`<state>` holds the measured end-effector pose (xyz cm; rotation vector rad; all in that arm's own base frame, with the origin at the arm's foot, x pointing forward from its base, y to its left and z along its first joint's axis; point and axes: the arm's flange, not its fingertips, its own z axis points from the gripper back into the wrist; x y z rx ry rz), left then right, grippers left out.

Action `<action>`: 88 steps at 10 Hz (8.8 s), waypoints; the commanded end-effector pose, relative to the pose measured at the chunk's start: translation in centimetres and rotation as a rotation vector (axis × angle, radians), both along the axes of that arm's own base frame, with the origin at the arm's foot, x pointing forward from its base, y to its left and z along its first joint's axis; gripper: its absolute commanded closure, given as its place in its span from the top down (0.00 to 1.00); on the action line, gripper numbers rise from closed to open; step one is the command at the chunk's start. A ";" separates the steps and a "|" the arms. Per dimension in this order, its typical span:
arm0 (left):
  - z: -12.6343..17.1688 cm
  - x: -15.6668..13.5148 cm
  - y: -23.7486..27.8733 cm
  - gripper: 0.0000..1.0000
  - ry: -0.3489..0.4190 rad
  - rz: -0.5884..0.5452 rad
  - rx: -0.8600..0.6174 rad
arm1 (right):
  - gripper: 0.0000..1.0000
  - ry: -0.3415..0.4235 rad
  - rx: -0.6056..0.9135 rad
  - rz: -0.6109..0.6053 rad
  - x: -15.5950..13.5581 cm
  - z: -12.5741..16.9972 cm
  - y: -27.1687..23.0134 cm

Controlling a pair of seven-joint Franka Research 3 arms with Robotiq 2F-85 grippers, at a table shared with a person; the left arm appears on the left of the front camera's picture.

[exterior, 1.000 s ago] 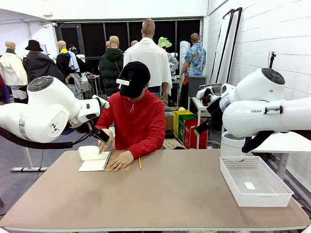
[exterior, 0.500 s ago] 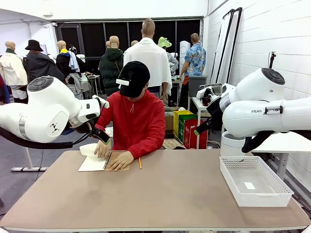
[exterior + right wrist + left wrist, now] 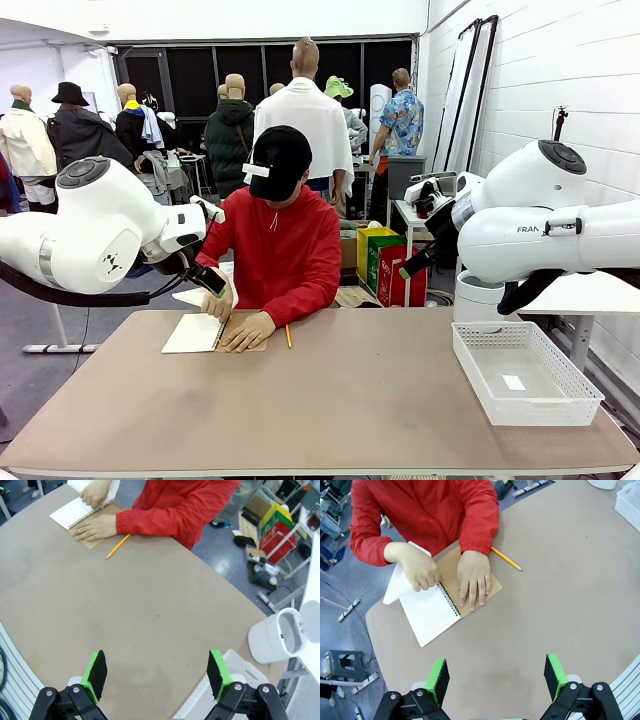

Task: Sort the paper based on its condition.
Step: If a person hands you a paper, place it in the Organizing basket , and if it's crumpled, put it in the Trash can.

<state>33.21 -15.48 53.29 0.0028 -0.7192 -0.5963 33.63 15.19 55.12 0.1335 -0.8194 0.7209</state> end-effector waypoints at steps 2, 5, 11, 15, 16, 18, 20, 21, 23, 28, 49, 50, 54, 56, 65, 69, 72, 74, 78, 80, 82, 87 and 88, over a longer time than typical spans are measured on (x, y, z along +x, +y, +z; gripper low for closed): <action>0.0 0.0 0.0 1.00 0.001 0.001 0.001 | 1.00 0.004 0.002 0.001 0.0 -0.1 -0.1; 0.0 0.0 0.0 1.00 0.001 0.001 0.001 | 1.00 0.004 0.002 0.001 0.0 -0.1 -0.1; 0.0 0.0 0.0 1.00 0.001 0.001 0.001 | 1.00 0.004 0.002 0.001 0.0 -0.1 -0.1; 0.0 0.0 0.0 1.00 0.001 0.001 0.001 | 1.00 0.004 0.002 0.001 0.0 -0.1 -0.1; 0.0 0.0 0.0 1.00 0.001 0.001 0.001 | 1.00 0.004 0.002 0.001 0.0 -0.1 -0.1; 0.0 0.0 0.0 1.00 0.001 0.001 0.001 | 1.00 0.004 0.002 0.001 0.0 -0.1 -0.1; 0.0 0.0 0.0 1.00 0.001 0.001 0.001 | 1.00 0.004 0.002 0.001 0.0 -0.1 -0.1; 0.0 0.0 0.0 1.00 0.001 0.001 0.001 | 1.00 0.004 0.002 0.001 0.0 -0.1 -0.1; 0.0 0.0 0.0 1.00 0.001 0.001 0.001 | 1.00 0.004 0.002 0.001 0.0 -0.1 -0.1; 0.0 0.0 0.0 1.00 0.001 0.001 0.001 | 1.00 0.004 0.002 0.001 0.0 -0.1 -0.1; 0.0 0.0 0.0 1.00 0.001 0.001 0.001 | 1.00 0.560 0.409 -0.255 8.0 1.2 0.3; 0.0 0.0 0.0 1.00 0.001 0.001 0.001 | 1.00 0.638 0.474 -0.300 8.8 0.4 0.0; 0.0 0.0 0.0 1.00 0.001 0.001 0.001 | 1.00 0.810 0.627 -0.348 10.7 -2.3 -0.5; 0.0 0.0 0.0 1.00 0.001 0.001 0.001 | 1.00 0.787 0.597 -0.345 10.4 -2.8 -1.1; 0.0 0.0 0.0 1.00 0.001 0.001 0.001 | 1.00 1.204 0.854 -0.450 17.0 -6.3 1.0; 0.0 0.0 0.0 1.00 0.001 0.001 0.001 | 1.00 1.334 0.932 -0.487 19.1 -8.5 1.4; 0.0 0.0 0.0 1.00 0.001 0.001 0.001 | 1.00 1.412 0.998 -0.526 20.2 -9.8 1.9; 0.0 0.0 0.0 1.00 0.001 0.001 0.001 | 0.89 1.462 0.994 -0.558 20.8 -10.3 1.8; 0.0 0.0 0.0 1.00 0.001 0.001 0.001 | 0.51 1.485 0.997 -0.597 21.4 -10.7 1.9; 0.0 0.0 0.0 1.00 0.001 0.001 0.001 | 0.33 1.493 0.989 -0.616 21.6 -10.7 2.0; 0.0 0.0 0.0 1.00 0.001 0.001 0.001 | 0.20 1.503 0.979 -0.627 21.8 -11.0 2.1; 0.0 0.0 0.0 1.00 0.001 0.001 0.001 | 0.00 1.525 0.940 -0.624 22.1 -11.3 2.4; 0.0 0.0 0.0 1.00 0.001 0.001 0.001 | 0.00 1.513 0.940 -0.606 22.1 -10.9 2.4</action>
